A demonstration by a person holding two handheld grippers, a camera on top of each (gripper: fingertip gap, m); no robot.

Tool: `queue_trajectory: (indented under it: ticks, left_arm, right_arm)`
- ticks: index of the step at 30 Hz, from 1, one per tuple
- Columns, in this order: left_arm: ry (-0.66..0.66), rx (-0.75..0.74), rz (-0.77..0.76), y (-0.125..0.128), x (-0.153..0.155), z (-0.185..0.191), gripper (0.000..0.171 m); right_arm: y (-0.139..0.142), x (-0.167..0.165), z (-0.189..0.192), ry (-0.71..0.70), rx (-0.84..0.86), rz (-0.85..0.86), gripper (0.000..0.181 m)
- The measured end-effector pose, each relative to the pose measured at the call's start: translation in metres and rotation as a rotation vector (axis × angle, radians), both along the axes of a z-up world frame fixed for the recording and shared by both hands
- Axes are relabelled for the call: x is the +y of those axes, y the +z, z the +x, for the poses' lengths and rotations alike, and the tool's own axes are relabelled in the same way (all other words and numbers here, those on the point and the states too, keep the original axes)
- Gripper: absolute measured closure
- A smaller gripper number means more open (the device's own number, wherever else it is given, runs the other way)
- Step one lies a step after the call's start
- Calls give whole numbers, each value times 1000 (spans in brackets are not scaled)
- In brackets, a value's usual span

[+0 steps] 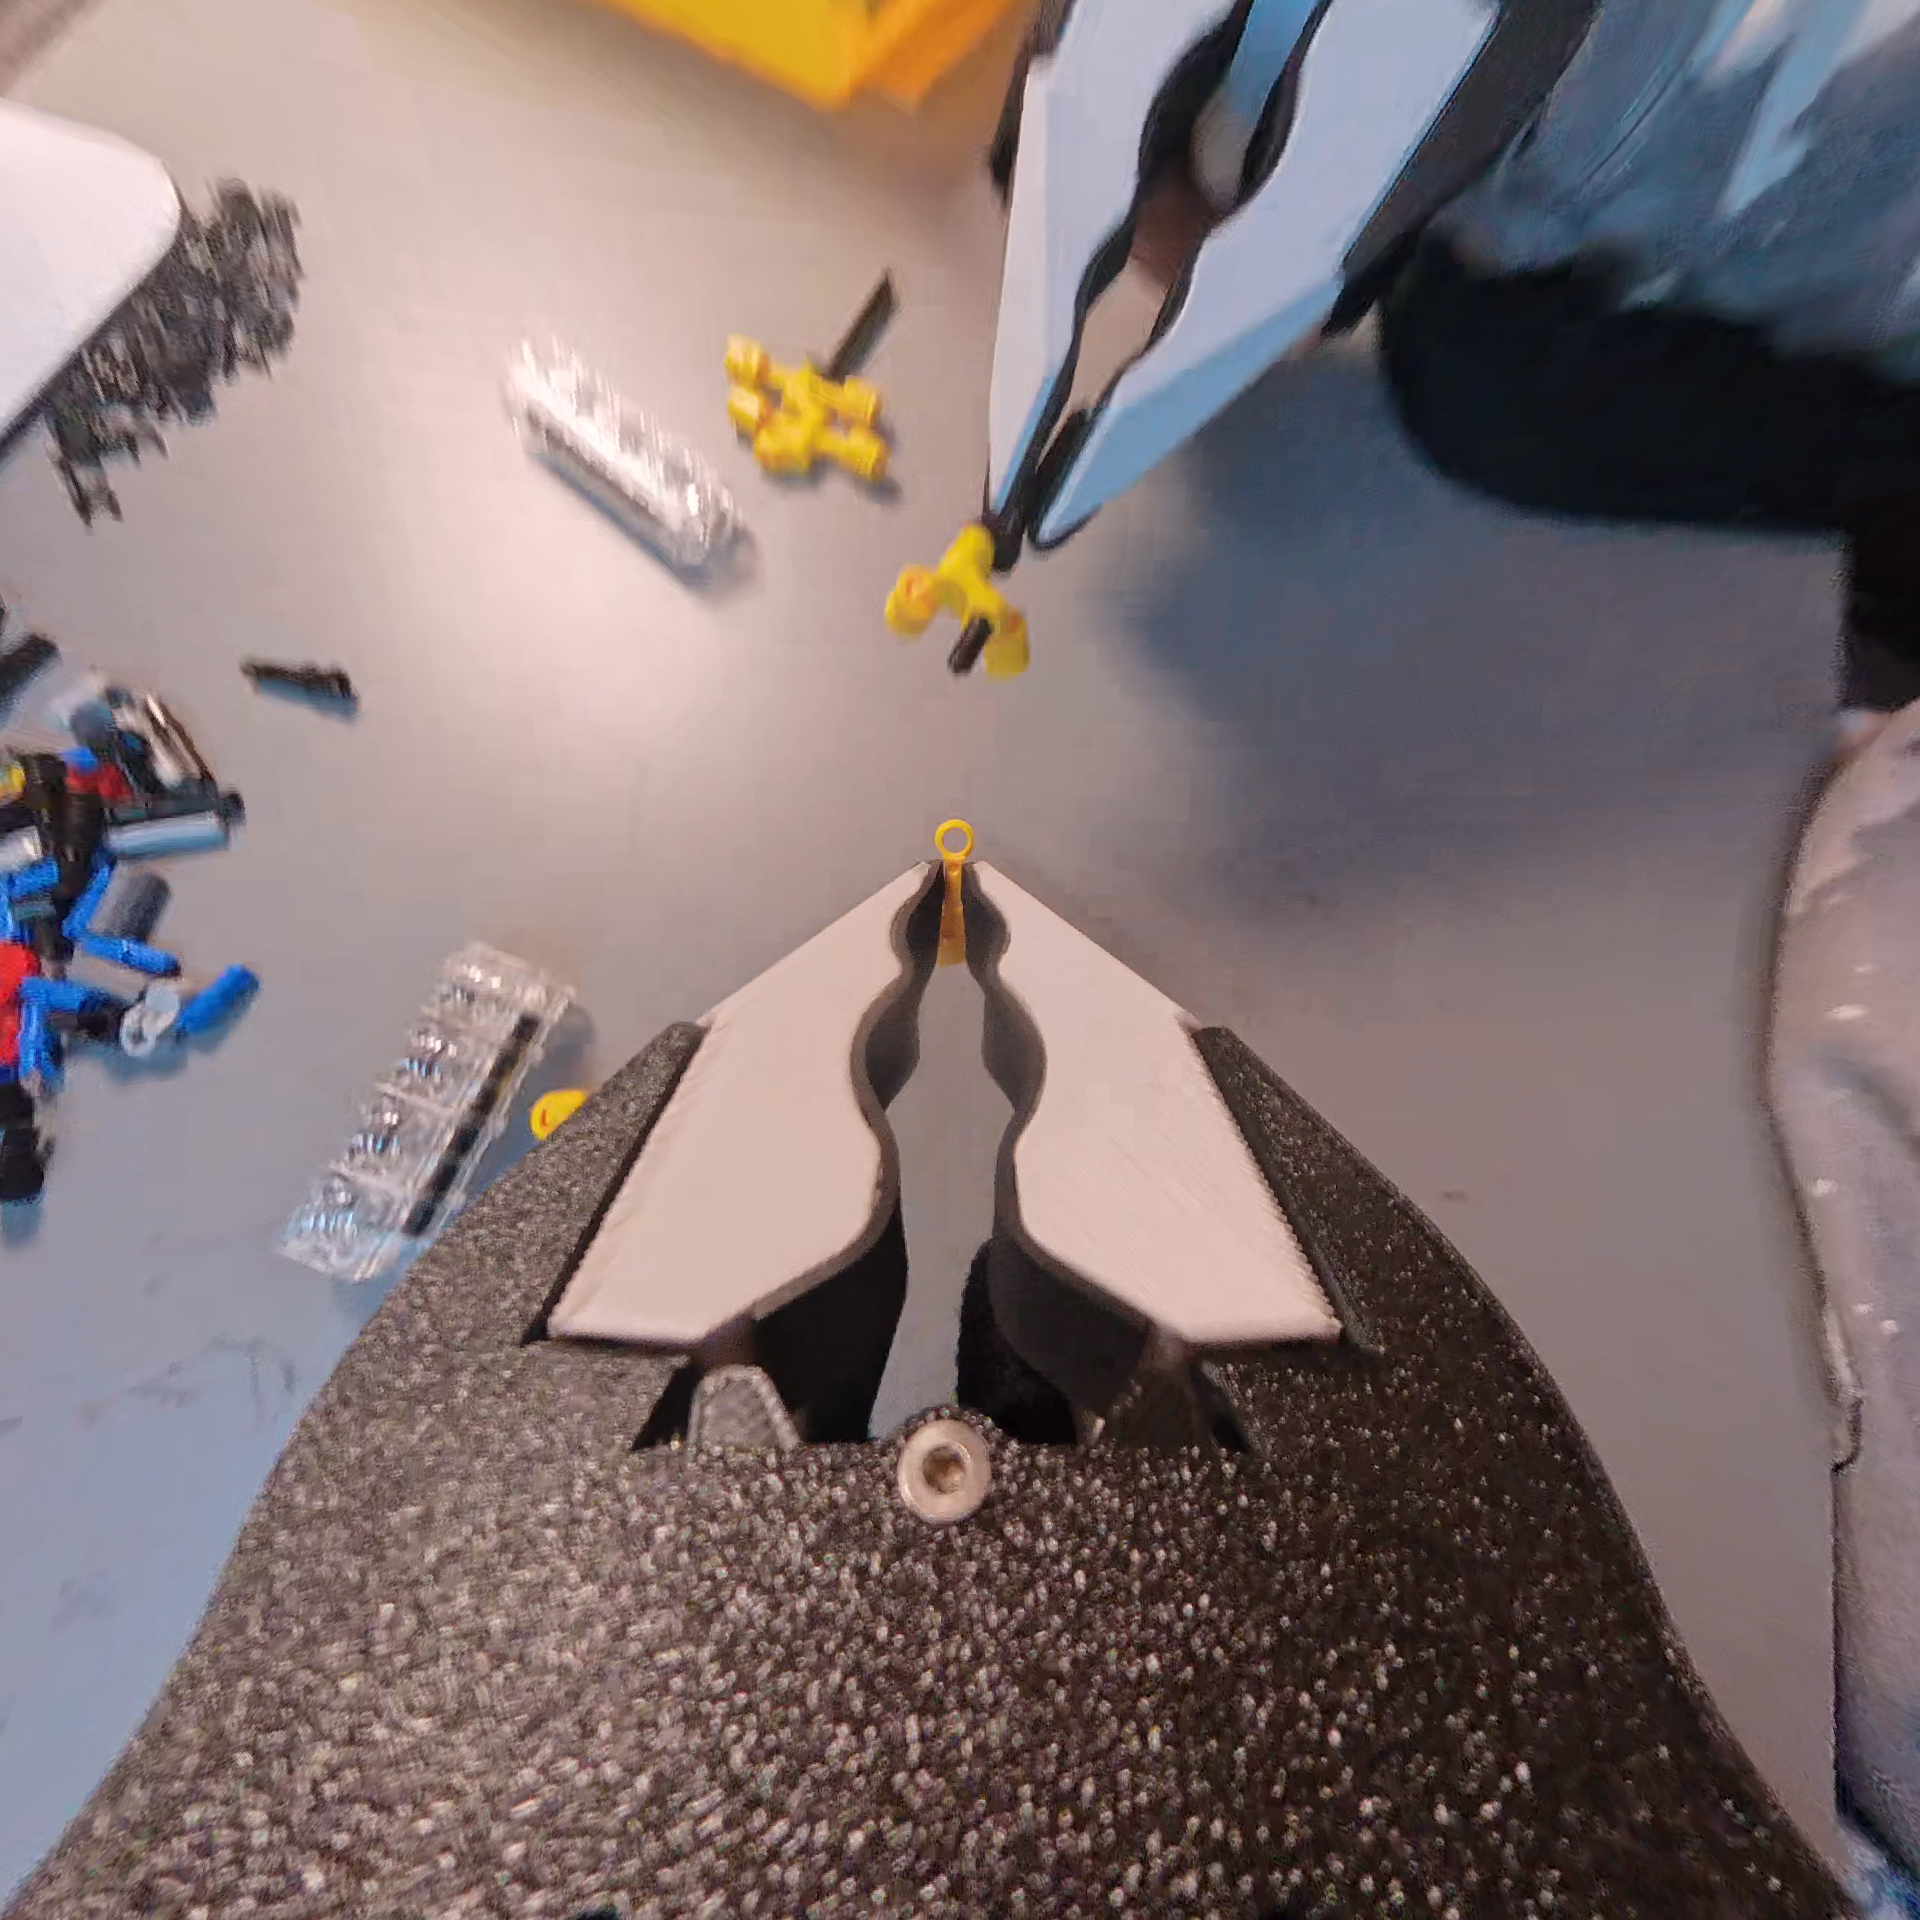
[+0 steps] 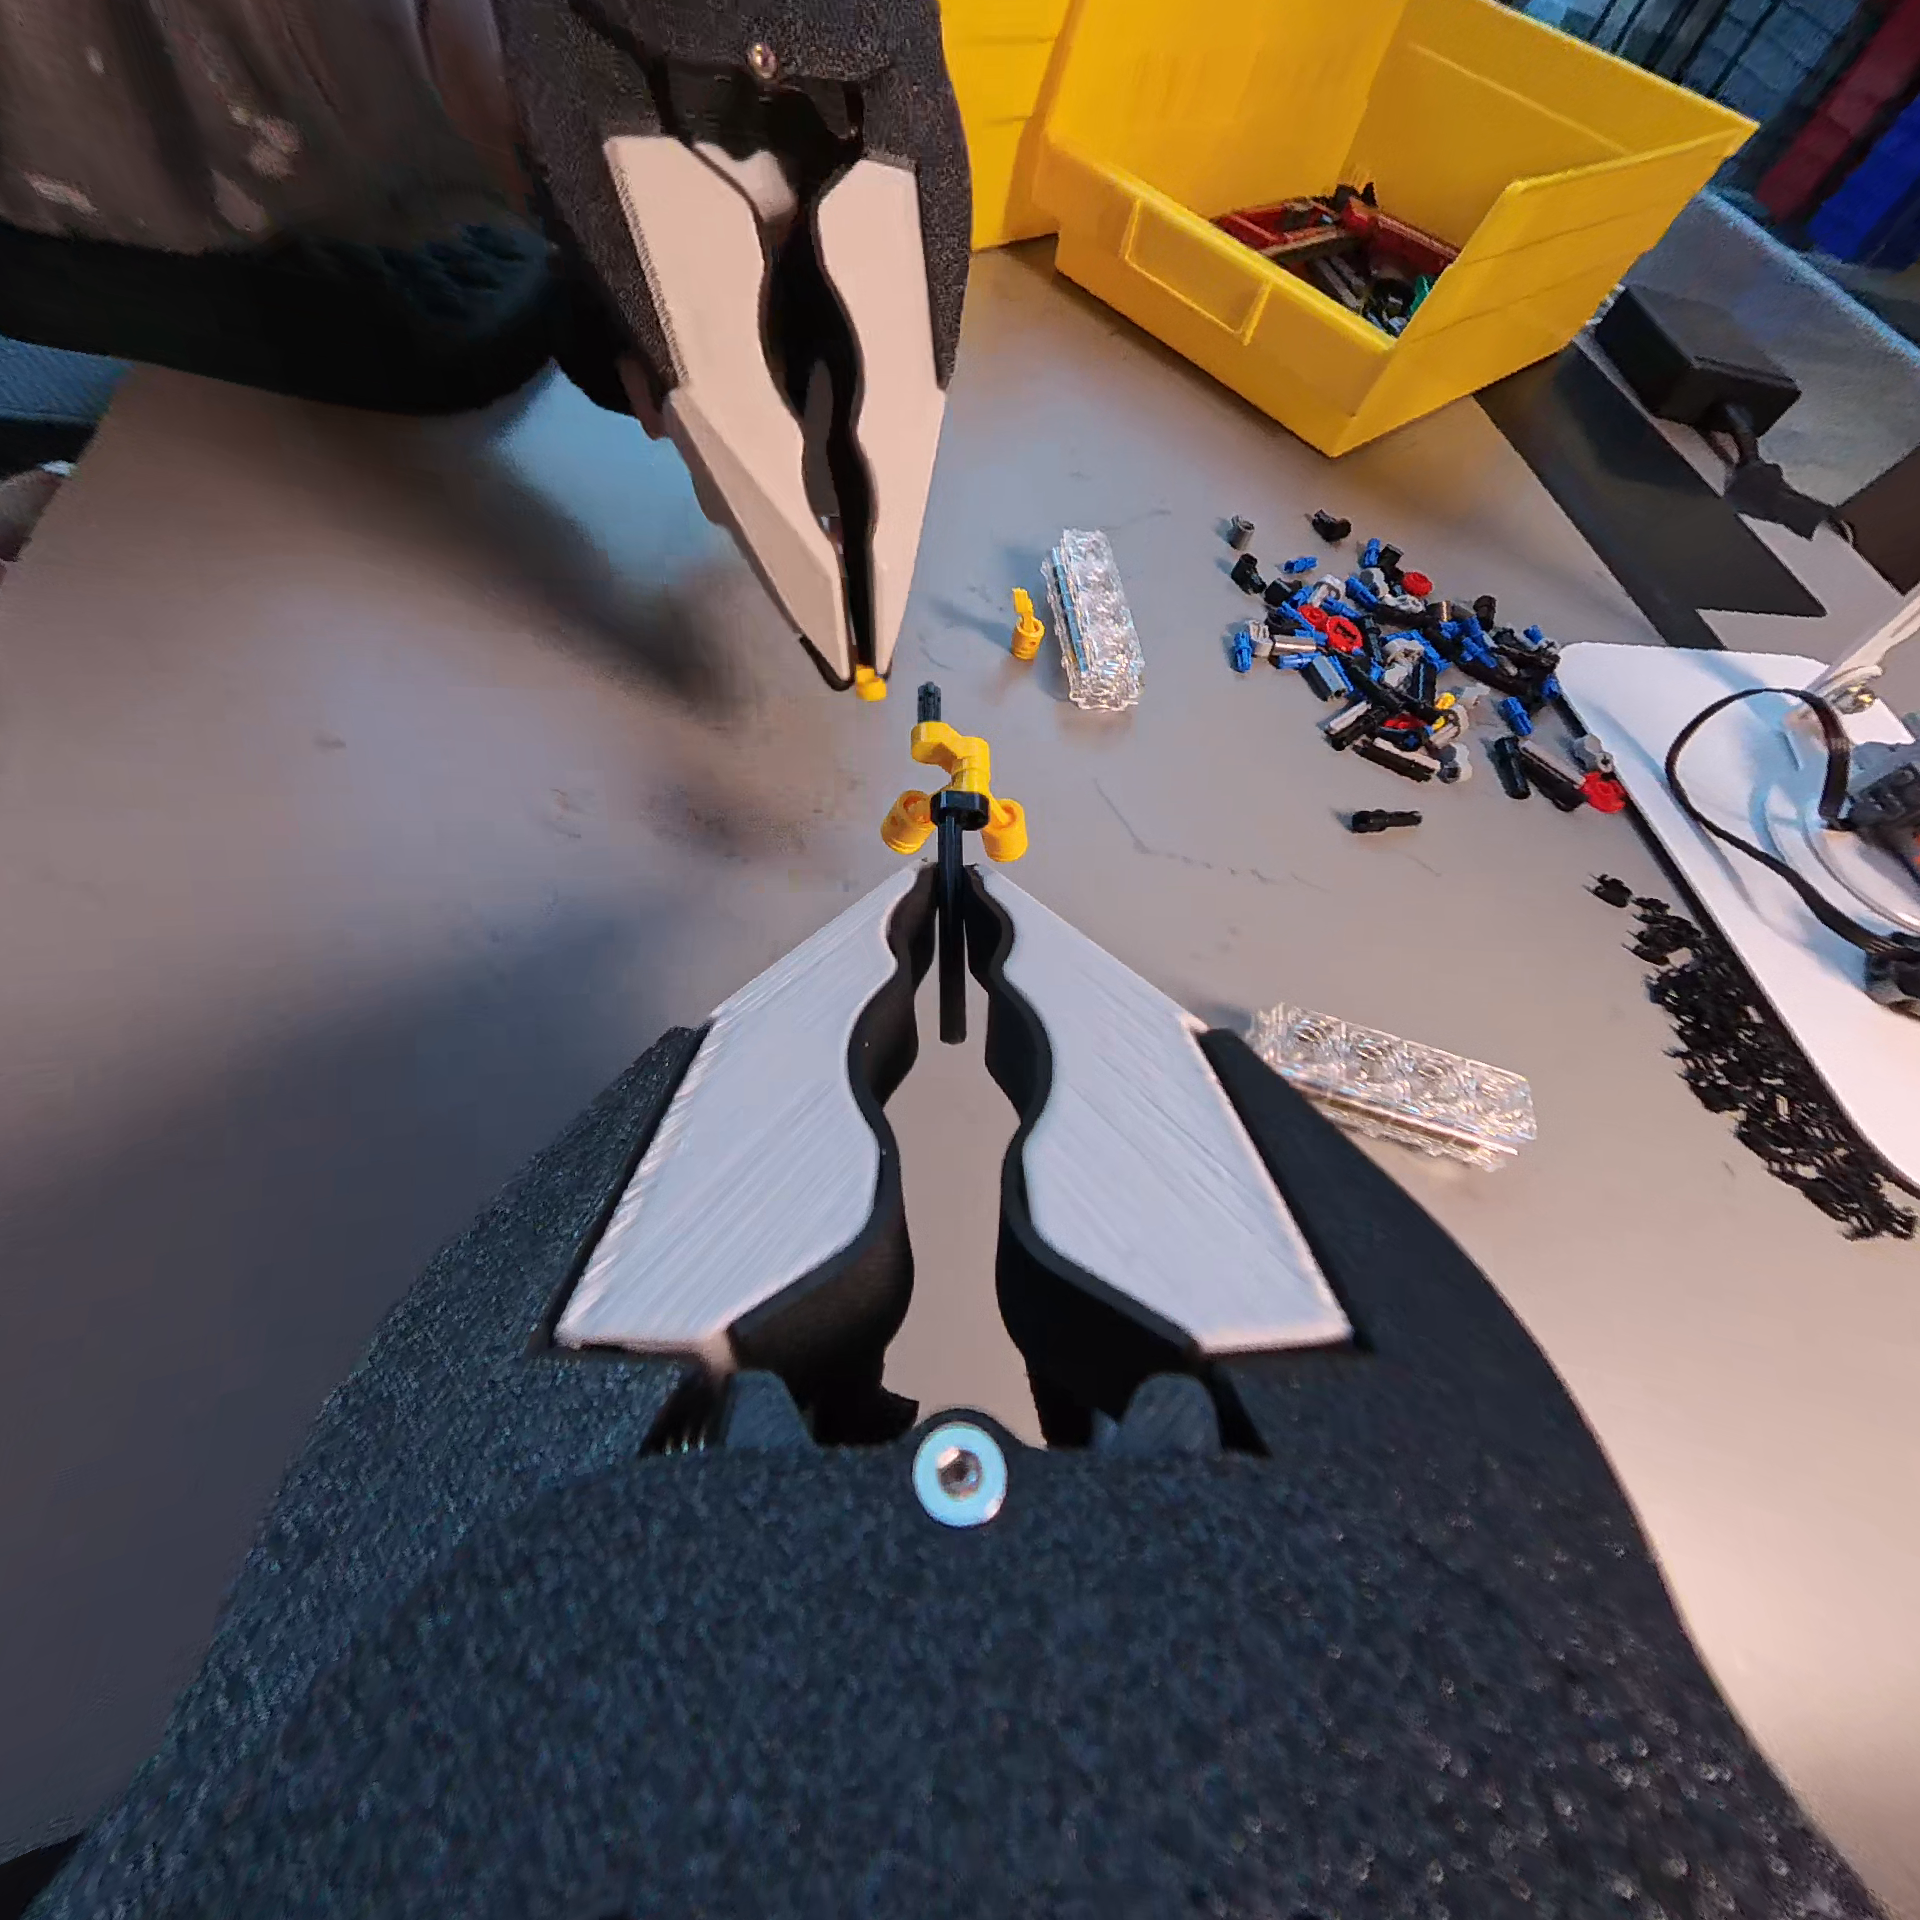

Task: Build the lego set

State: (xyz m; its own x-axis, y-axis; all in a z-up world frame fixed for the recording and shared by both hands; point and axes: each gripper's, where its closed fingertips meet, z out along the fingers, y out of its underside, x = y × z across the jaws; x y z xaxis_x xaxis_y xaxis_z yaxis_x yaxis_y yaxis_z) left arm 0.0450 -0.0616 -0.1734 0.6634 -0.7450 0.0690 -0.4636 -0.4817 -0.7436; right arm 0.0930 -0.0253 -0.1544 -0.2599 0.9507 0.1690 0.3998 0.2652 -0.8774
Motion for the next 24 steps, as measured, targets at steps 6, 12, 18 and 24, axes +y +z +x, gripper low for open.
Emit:
queue_trajectory:
  ticks: [6, 12, 18, 24]
  left_arm:
    - [-29, -286, 207, 66, 7, 17, 169]
    - [-47, -345, 230, 75, 11, 26, 169]
    - [-51, -364, 249, 79, 11, 28, 169]
    - [-49, -392, 260, 84, 10, 27, 169]
  right_arm:
    - [23, -10, -2, 44, 114, -113, 177]
    - [39, -11, 0, 50, 185, -176, 177]
    - [45, -9, 2, 56, 216, -211, 177]
    - [48, -9, 2, 60, 231, -225, 177]
